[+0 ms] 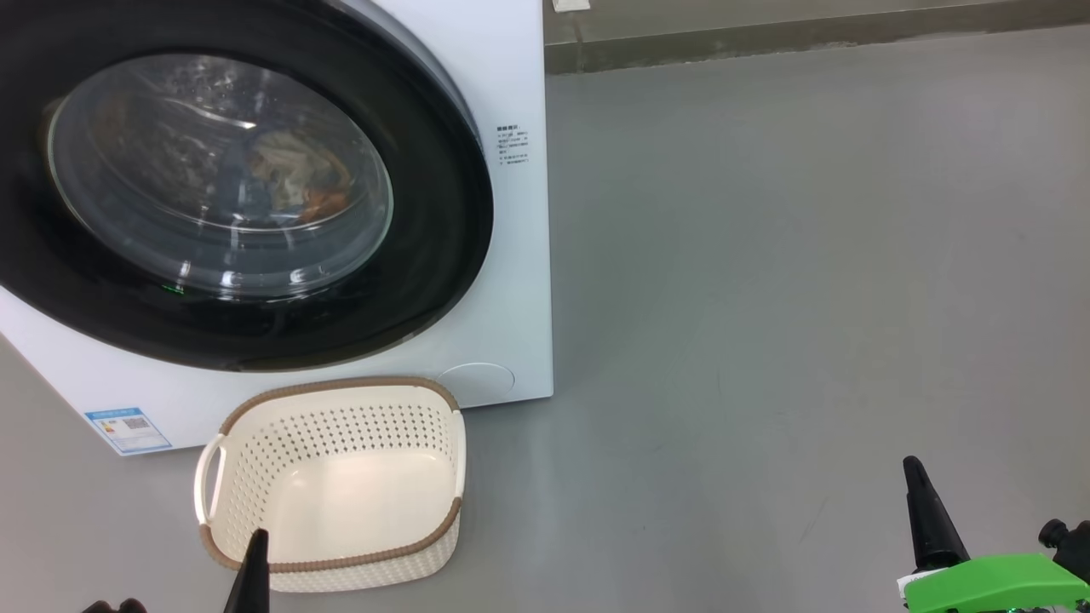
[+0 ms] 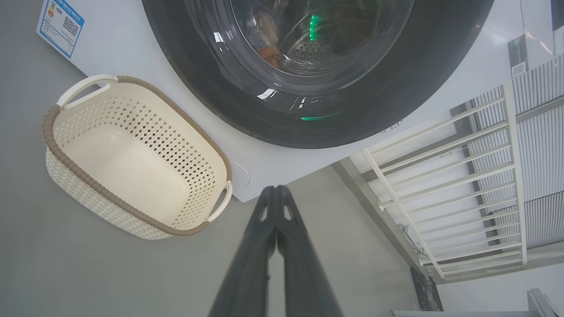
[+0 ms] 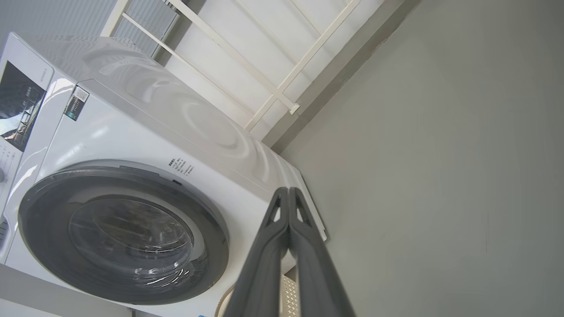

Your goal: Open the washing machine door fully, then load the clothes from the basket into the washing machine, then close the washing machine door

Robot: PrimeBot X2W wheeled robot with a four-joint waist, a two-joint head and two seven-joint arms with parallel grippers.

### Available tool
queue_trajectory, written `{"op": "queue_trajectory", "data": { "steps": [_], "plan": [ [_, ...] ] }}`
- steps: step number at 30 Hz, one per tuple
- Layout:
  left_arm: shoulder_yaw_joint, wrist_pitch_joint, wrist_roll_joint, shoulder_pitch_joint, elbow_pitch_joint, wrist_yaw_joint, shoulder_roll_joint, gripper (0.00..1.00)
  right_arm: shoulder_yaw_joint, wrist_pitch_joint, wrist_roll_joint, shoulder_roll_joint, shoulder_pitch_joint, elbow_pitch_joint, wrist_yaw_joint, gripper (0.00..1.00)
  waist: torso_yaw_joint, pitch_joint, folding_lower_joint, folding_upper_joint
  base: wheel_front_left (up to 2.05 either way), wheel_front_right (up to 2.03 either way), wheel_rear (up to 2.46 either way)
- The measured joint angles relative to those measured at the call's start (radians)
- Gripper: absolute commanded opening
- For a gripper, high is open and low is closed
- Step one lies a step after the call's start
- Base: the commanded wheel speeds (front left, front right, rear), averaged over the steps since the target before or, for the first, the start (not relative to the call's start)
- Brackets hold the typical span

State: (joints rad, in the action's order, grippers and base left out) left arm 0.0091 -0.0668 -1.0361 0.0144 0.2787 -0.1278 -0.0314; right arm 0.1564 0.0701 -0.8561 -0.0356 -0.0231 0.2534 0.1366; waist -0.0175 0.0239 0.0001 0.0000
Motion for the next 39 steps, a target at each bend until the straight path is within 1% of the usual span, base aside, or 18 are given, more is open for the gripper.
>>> {"op": "queue_trajectory", "data": {
  "steps": [39],
  "plan": [
    [0.044,0.113,-0.362,-0.046,-0.002,0.0,0.0,0.0,-0.011,-0.114,-0.474,-0.001,-0.024,0.01,-0.004,0.0,0.011,-0.017,0.0,0.0,0.0,0.0,0.0]
  ]
}}
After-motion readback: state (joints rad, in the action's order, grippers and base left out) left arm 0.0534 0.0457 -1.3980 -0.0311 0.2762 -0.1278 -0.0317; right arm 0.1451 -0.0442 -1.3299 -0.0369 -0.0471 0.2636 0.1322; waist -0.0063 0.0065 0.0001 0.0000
